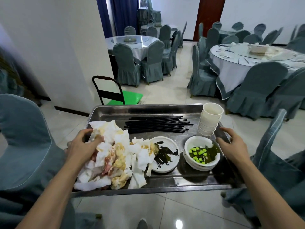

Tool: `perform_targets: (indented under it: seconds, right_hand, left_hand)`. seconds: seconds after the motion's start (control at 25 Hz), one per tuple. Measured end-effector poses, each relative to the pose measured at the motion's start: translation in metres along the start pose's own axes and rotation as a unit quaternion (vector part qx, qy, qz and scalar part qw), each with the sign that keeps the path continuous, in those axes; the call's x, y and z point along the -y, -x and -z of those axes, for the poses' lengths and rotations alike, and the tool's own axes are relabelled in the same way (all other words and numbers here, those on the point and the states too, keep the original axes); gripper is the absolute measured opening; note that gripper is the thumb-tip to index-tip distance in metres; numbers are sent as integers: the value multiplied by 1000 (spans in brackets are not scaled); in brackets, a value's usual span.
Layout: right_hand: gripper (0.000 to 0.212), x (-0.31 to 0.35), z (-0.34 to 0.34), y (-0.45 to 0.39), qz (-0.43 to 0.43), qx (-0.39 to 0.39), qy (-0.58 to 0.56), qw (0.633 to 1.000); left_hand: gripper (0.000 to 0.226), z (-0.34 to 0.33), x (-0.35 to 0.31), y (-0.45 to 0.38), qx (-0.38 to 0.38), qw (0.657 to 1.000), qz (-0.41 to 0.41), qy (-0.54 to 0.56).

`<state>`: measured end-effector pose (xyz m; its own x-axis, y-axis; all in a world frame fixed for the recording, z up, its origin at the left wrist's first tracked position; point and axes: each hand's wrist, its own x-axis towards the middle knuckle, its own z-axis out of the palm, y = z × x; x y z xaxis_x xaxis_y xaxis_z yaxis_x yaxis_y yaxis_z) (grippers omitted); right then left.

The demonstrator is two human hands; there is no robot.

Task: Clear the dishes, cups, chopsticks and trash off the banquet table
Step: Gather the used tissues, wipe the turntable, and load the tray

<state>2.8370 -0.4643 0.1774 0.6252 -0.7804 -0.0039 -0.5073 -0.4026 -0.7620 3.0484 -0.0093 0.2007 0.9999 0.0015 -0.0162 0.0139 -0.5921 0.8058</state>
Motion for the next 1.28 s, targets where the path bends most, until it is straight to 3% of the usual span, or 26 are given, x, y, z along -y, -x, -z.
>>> perform_targets:
  seconds: [0.76, 1.28]
  right_hand:
    - [45, 92, -111, -217, -30, -39, -9, 999]
    - [43, 113, -169, -488, 1, -10, -25, 1000]
  left_hand:
    - [71, -85, -58, -299, 12, 999, 0, -43]
    - [72, -216, -133, -468, -28, 998, 46, -38]
